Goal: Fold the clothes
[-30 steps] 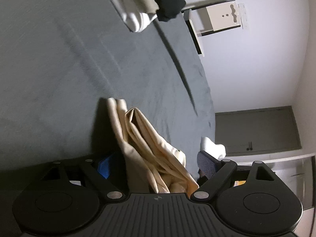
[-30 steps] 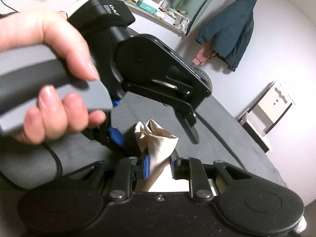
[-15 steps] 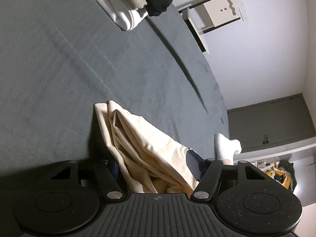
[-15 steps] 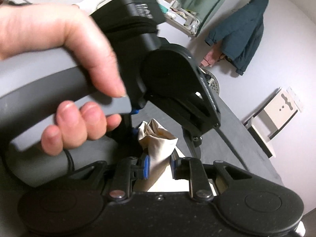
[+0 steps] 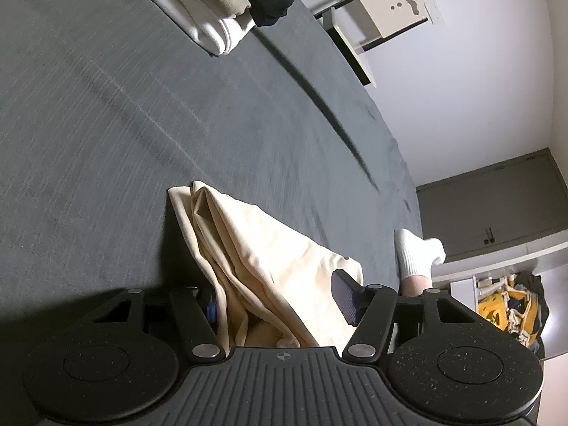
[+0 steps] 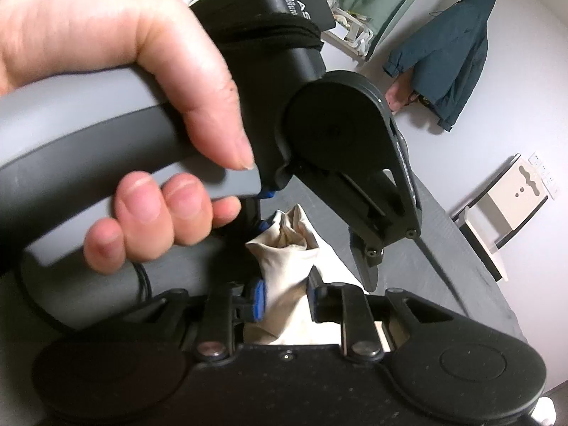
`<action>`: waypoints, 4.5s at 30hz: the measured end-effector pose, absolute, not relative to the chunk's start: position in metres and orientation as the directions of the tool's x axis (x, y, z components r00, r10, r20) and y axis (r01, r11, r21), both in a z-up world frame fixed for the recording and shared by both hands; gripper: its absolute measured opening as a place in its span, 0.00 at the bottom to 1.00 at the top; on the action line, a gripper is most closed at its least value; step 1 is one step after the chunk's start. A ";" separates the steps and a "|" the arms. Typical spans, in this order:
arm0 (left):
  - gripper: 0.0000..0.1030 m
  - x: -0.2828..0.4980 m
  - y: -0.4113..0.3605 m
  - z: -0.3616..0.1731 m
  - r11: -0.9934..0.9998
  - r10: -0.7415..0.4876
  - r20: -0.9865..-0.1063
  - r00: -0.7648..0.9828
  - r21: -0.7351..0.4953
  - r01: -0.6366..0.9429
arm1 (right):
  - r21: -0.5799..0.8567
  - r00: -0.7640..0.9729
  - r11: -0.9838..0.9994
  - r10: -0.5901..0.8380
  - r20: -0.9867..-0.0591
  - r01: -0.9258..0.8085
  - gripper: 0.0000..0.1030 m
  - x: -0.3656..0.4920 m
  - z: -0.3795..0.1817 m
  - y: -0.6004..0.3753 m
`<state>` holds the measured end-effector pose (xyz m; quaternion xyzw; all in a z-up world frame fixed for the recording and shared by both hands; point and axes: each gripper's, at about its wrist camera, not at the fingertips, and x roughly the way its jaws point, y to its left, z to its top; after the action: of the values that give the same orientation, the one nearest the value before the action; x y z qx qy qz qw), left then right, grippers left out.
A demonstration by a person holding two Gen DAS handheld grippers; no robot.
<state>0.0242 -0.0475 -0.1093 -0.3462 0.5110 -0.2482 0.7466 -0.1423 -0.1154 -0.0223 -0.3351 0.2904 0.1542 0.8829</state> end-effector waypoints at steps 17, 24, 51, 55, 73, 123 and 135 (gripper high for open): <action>0.17 0.017 -0.028 -0.119 0.662 -0.696 -0.611 0.378 -0.750 0.007 | -0.372 0.725 0.789 0.130 -0.677 -0.489 0.61 -0.145 -0.007 -0.133; 0.13 0.016 -0.024 -0.121 0.671 -0.678 -0.622 0.391 -0.741 -0.016 | -0.246 0.671 0.859 0.142 -0.728 -0.448 0.66 -0.141 0.002 -0.151; 0.13 0.012 -0.018 -0.119 0.684 -0.673 -0.630 0.387 -0.730 0.001 | -0.205 0.630 0.869 0.146 -0.763 -0.449 0.81 -0.142 0.001 -0.153; 0.13 0.012 -0.020 -0.119 0.684 -0.673 -0.629 0.390 -0.730 0.001 | -0.210 0.626 0.864 0.145 -0.767 -0.457 0.81 -0.145 0.000 -0.151; 0.07 0.005 -0.017 -0.105 0.732 -0.633 -0.637 0.440 -0.677 0.074 | 0.191 0.570 0.967 0.255 -0.781 -0.170 0.79 -0.099 0.031 -0.294; 0.07 0.004 -0.022 -0.095 0.792 -0.594 -0.672 0.441 -0.585 0.176 | 0.580 0.411 0.813 0.510 -0.755 0.055 0.49 -0.071 -0.027 -0.373; 0.07 0.001 -0.023 -0.094 0.800 -0.584 -0.672 0.454 -0.571 0.184 | 0.672 0.393 0.733 0.591 -0.704 0.102 0.30 -0.078 -0.042 -0.381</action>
<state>0.0012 -0.0230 -0.0937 -0.2141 0.4676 -0.2326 0.8255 -0.0781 -0.3807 -0.0417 0.3287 0.5272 0.1594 0.7672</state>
